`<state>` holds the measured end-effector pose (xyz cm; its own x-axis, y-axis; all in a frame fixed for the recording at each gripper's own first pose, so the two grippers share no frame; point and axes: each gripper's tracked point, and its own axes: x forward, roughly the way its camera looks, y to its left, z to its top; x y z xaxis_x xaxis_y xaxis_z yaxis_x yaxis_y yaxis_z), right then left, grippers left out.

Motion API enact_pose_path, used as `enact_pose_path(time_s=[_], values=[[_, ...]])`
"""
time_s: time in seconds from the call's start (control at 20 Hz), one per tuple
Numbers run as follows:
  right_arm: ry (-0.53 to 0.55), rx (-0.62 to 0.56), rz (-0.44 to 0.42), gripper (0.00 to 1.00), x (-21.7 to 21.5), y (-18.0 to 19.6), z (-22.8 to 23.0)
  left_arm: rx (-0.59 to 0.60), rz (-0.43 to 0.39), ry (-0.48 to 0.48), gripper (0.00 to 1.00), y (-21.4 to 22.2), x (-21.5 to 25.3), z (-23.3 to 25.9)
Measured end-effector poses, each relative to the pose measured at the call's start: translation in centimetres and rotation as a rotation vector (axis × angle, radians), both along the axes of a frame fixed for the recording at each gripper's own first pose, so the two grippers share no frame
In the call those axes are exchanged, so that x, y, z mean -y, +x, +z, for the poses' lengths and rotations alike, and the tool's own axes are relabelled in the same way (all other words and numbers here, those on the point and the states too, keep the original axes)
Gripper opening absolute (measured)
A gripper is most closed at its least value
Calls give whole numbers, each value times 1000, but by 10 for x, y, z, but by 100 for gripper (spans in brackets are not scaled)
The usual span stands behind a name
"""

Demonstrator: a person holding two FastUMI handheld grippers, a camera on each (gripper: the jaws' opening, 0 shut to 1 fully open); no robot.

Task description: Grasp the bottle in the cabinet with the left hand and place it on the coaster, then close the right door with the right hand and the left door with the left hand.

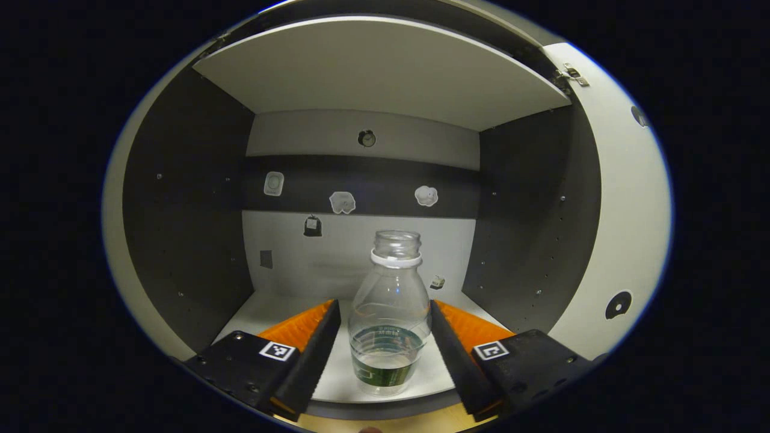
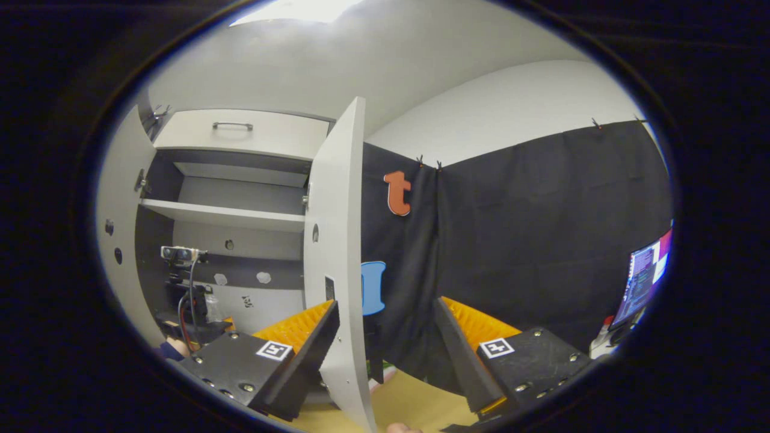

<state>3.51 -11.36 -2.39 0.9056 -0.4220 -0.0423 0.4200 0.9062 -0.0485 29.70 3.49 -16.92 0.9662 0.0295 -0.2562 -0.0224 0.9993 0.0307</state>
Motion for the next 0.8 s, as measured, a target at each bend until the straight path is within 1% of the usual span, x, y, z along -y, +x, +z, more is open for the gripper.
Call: enact_pose_path(time_s=[0.05, 0.25, 0.45, 0.65, 0.8], values=[[-2, -6, 4, 98, 1, 1, -2, 10, 1, -2, 81, 3, -1, 0], [-5, -15, 30, 98, 2, 4, -6, 2, -4, -6, 79, -6, 2, 2], [7, -8, 73, 98, 6, 3, -6, 40, -16, -6, 79, -30, 7, 23], [15, 10, 129, 97, 8, -7, 0, 56, -33, -23, 79, -69, 17, 40], [27, 16, 180, 98, 7, -17, 4, 80, -69, -28, 79, -109, 28, 49]])
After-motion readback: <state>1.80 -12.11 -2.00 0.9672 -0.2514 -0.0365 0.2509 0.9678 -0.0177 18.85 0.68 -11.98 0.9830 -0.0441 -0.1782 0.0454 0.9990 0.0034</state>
